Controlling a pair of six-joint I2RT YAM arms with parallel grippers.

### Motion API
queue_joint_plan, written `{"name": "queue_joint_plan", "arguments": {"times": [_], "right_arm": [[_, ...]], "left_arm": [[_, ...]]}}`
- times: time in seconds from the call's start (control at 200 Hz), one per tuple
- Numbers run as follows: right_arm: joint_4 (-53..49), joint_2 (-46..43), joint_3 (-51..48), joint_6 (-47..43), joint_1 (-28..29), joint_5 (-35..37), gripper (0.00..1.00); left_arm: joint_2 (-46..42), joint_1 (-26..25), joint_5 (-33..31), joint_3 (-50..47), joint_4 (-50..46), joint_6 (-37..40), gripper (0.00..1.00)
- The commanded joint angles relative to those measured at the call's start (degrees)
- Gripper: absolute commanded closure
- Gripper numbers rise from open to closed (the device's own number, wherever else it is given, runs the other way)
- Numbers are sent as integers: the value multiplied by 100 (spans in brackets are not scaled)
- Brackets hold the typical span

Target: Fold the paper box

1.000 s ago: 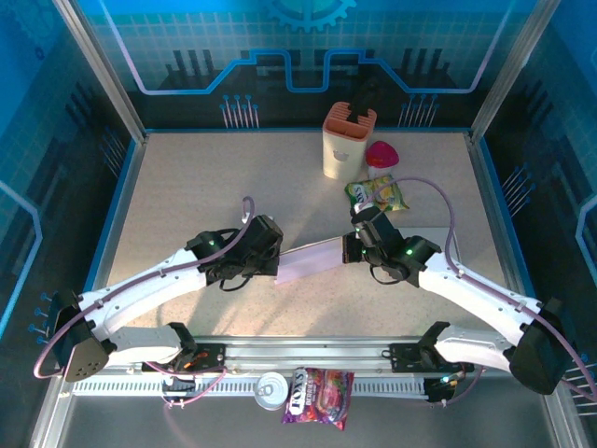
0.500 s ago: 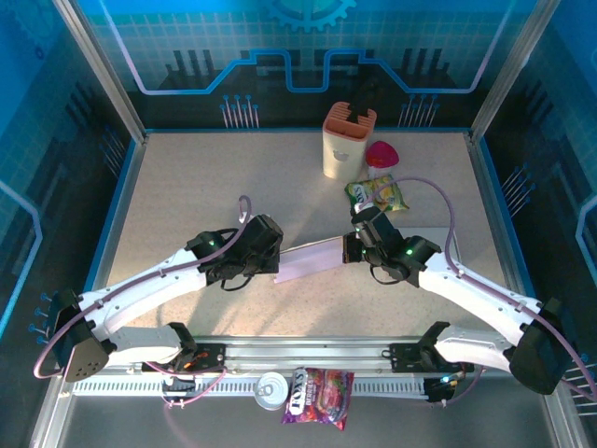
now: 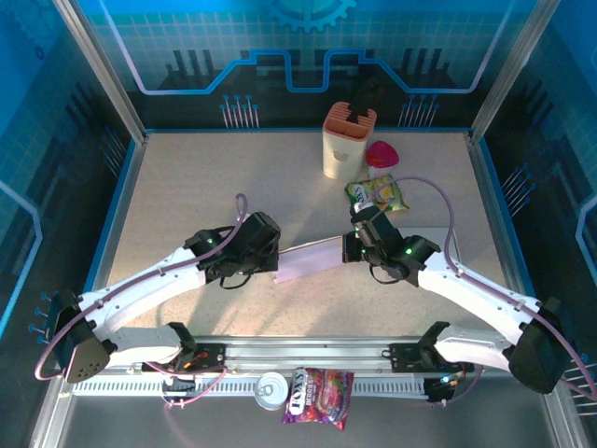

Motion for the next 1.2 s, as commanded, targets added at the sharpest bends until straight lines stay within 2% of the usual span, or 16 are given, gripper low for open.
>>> {"name": "queue_joint_plan", "arguments": {"times": [0.0, 0.27, 0.585, 0.79, 0.96, 1.076, 1.196], "right_arm": [[20, 75, 95, 62, 153, -386, 100], [173, 34, -120, -32, 157, -349, 100], [110, -72, -192, 127, 159, -367, 100], [183, -983, -548, 876, 133, -448, 65], [858, -1873, -1286, 2613, -3, -551, 43], [1690, -2236, -1726, 3967, -23, -584, 37], [1873, -2145, -1717, 4976, -35, -631, 33]], "left_arm": [[-27, -17, 264, -95, 557, 141, 100], [1, -70, 171, -340, 710, 632, 100], [42, -302, -270, -563, 715, 624, 100], [-11, -422, -526, -645, 714, 455, 100], [-48, -509, -654, -736, 733, 308, 100], [-88, -552, -712, -753, 757, 276, 100], [-81, -597, -789, -707, 719, 276, 100]]}}
